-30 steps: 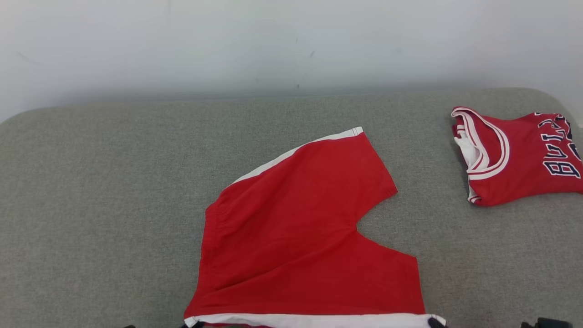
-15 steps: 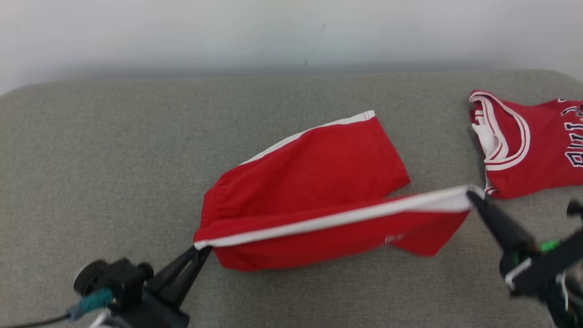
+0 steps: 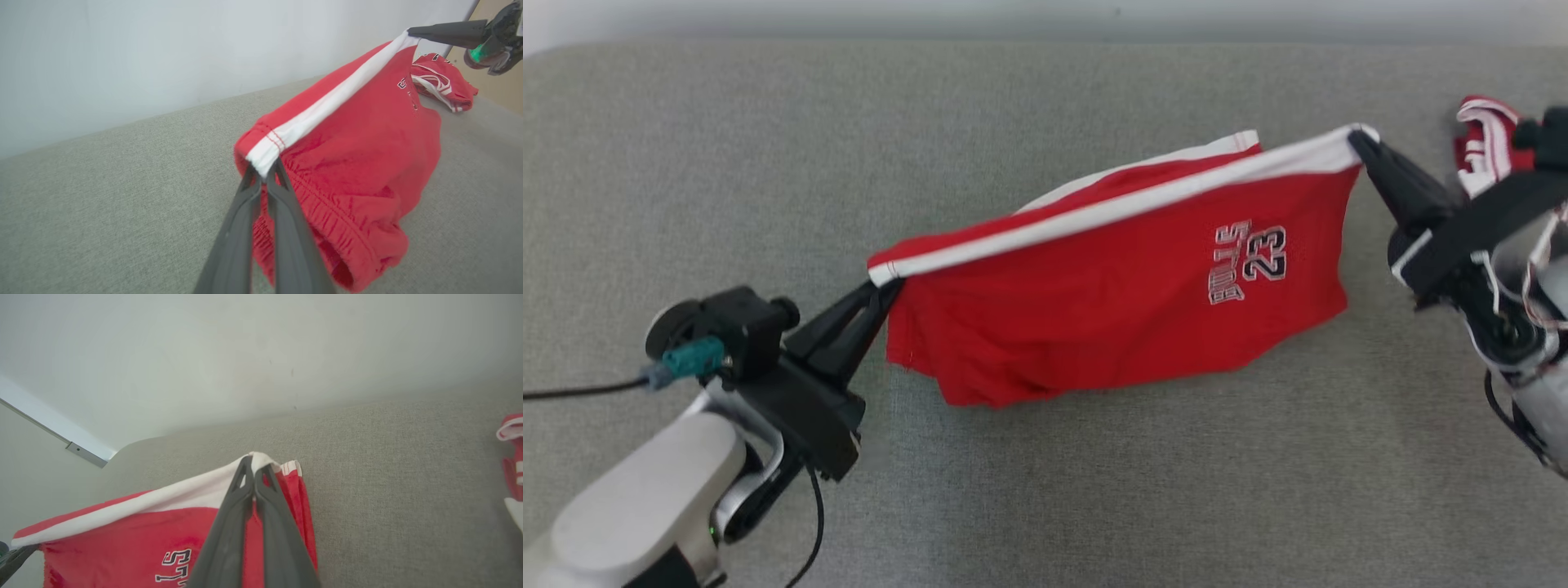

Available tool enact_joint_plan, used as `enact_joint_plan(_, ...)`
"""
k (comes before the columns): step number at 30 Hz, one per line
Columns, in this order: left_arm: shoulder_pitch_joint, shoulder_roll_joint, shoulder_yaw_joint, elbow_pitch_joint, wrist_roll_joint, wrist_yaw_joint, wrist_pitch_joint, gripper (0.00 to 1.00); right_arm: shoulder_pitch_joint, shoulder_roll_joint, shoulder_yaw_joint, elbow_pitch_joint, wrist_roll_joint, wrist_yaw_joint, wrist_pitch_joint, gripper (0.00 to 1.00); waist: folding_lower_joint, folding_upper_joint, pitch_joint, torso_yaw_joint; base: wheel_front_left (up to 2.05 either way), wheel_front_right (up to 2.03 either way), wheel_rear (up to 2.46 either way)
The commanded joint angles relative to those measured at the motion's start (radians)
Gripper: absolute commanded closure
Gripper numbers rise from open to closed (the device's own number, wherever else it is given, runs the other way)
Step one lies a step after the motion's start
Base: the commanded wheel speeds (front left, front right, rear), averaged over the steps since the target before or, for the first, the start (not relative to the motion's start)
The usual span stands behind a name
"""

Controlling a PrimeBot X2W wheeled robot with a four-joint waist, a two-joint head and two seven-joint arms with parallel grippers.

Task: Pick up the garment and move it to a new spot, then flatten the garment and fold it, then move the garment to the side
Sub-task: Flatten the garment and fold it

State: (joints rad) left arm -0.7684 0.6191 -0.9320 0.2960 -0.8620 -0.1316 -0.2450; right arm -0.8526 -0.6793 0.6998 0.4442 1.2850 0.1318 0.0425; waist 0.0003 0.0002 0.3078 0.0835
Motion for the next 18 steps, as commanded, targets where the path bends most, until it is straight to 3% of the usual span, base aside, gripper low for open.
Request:
enact_joint_plan(1,-0.033,-0.006,-0.018,0.017,-0.014,0.003,-0.005,1.00,-0.042,0.019,0.011,0.034,-0.014,-0.002,0.006,1.00,-0.0003,-0.0002,0.049,0.027,0.00,0.00,0.00)
enact_joint_plan(8,-0.144,-0.030,-0.109,0.107,-0.069,0.003,-0.013,1.00,-0.174,0.092,0.078,0.186,-0.048,-0.002,0.007,1.00,-0.0003,-0.0002,0.088,0.044,0.00,0.00,0.00)
enact_joint_plan(18,-0.217,-0.063,-0.196,0.188,-0.128,0.002,-0.019,1.00,-0.260,0.138,0.147,0.327,-0.063,-0.002,-0.038,1.00,-0.0003,-0.0002,0.120,0.063,0.00,0.00,0.00)
